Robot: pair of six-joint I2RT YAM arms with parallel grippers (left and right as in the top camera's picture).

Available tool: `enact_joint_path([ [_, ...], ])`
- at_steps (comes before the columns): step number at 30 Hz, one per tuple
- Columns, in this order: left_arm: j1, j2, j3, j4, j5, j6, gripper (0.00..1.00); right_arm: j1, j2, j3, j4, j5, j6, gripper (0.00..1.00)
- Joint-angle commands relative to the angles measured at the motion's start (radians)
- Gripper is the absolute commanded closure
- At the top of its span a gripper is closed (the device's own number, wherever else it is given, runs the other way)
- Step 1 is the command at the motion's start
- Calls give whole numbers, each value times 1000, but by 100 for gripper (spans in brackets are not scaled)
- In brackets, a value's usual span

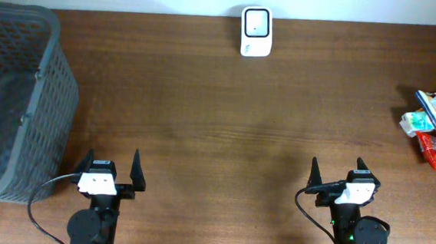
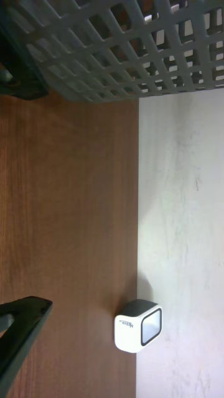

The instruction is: Scan the item barcode

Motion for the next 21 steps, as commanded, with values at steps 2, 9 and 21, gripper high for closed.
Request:
enact_joint_path([
  [2, -4, -6, -8, 2, -4, 16, 1, -3, -8, -7, -8, 18, -2, 1],
  [9, -4, -6, -8, 1, -4, 16, 1, -3, -8, -7, -5, 6, -2, 1],
  [21, -4, -6, -8, 2, -4, 16, 1, -3, -8, -7, -5, 5, -2, 1],
])
